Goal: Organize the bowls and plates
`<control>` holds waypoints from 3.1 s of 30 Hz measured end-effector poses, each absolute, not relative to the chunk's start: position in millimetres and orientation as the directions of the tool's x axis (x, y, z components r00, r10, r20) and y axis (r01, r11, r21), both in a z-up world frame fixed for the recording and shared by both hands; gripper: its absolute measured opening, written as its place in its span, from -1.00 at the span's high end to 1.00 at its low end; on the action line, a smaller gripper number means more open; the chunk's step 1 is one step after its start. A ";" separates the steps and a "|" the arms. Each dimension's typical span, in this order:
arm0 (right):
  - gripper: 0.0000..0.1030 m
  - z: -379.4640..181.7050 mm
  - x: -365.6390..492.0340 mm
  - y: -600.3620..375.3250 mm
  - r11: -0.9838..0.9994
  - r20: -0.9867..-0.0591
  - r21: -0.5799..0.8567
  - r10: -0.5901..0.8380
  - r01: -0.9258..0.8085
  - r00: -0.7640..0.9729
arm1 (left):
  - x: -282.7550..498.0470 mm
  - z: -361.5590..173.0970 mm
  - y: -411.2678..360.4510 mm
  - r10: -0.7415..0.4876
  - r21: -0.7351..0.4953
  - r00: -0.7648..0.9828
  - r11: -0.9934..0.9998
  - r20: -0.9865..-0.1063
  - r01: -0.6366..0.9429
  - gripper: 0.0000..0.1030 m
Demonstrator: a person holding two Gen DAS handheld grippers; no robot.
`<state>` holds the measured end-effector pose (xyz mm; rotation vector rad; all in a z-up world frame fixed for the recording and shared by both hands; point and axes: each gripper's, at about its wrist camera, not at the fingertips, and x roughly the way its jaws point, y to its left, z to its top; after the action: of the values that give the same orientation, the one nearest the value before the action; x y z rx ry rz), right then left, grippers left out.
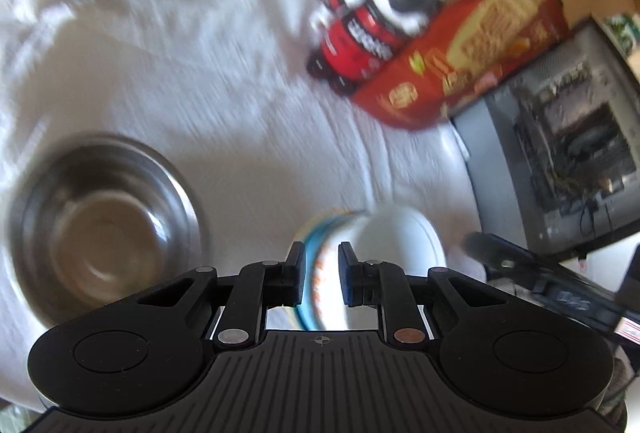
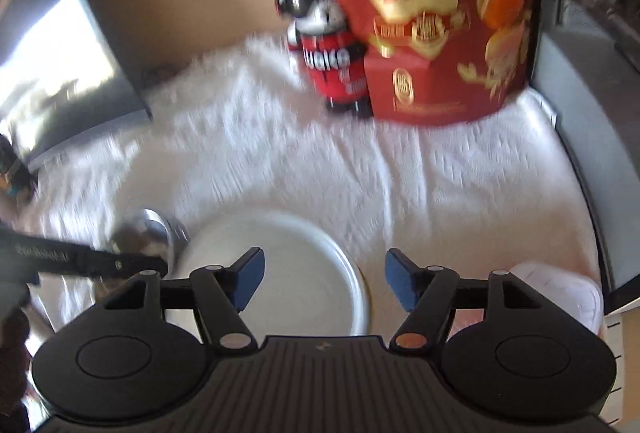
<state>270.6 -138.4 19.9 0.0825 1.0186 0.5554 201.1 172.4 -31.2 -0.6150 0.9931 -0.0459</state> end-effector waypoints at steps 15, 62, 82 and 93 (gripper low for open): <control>-0.41 16.9 177.1 29.8 0.749 -0.734 0.368 0.598 -0.552 0.322 | 151.2 -69.5 326.5 -0.053 -0.309 0.513 0.849 -0.857 -0.428 0.61; -0.43 40.3 187.3 -52.5 0.843 -0.736 0.274 0.494 -0.463 0.464 | 191.9 -38.2 235.8 -0.318 -0.482 0.560 0.859 -0.765 -0.170 0.52; -0.39 -41.0 269.0 -133.8 0.817 -0.761 0.448 0.562 -0.363 0.325 | 230.9 -64.7 134.0 -0.247 -0.371 0.458 0.906 -0.854 -0.202 0.61; -0.39 -58.8 282.1 -148.5 0.856 -0.791 0.399 0.503 -0.330 0.348 | 230.9 -62.2 123.9 -0.186 -0.296 0.451 0.937 -0.873 -0.187 0.60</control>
<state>282.1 -148.5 -58.8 0.1807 1.0892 0.5436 230.9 123.9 -62.2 -0.3767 1.1105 0.0006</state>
